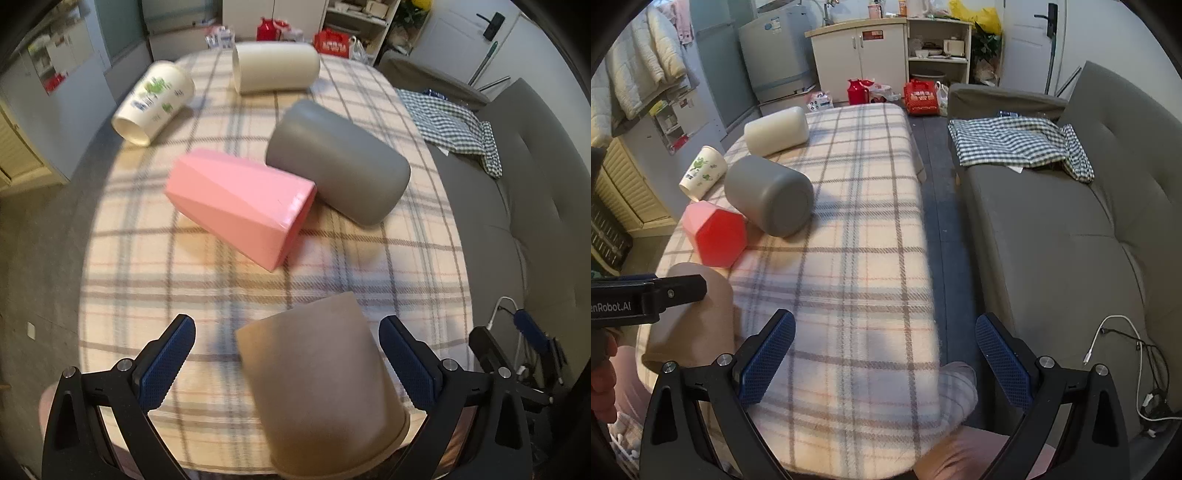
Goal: Flip cup upside down
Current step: 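Rotate the right gripper to turn the tan cup rim-down, then lower the tan cup onto the table and open the right gripper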
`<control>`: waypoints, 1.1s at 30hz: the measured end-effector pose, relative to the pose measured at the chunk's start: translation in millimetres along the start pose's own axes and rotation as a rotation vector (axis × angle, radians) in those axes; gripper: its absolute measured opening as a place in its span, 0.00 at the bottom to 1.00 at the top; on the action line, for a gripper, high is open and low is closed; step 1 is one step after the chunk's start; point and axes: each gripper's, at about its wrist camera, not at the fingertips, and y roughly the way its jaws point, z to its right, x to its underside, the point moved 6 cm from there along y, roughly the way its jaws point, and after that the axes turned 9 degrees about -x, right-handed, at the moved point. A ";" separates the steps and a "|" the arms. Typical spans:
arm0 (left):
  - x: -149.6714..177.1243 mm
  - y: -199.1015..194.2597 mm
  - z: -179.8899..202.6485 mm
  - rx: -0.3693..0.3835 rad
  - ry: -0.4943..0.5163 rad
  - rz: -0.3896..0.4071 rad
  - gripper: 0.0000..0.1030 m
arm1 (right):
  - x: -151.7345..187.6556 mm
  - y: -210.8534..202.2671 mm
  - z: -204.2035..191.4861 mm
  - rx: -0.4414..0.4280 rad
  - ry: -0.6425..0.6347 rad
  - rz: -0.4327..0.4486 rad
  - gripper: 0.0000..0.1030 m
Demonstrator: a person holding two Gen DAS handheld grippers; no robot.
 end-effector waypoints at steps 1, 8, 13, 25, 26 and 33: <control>0.5 2.4 1.7 0.007 0.002 -0.012 0.98 | 0.0 1.9 1.5 -0.002 0.003 -0.002 0.96; 5.0 11.6 8.7 0.071 -0.006 -0.085 0.83 | 1.4 7.4 4.7 -0.003 0.017 -0.008 0.96; 3.5 -0.4 9.4 0.078 0.010 -0.065 0.82 | -0.1 0.8 3.7 0.004 0.015 0.008 0.96; -8.0 -58.9 3.2 0.062 0.032 0.137 0.81 | 1.5 -24.7 -9.4 0.008 0.004 0.057 0.96; -8.0 -62.5 2.3 0.059 0.028 0.160 0.81 | 2.2 -25.4 -10.5 0.007 0.003 0.059 0.96; 0.8 -81.4 -1.2 0.052 0.030 0.396 0.81 | 6.5 -25.4 -17.1 0.004 -0.001 0.072 0.96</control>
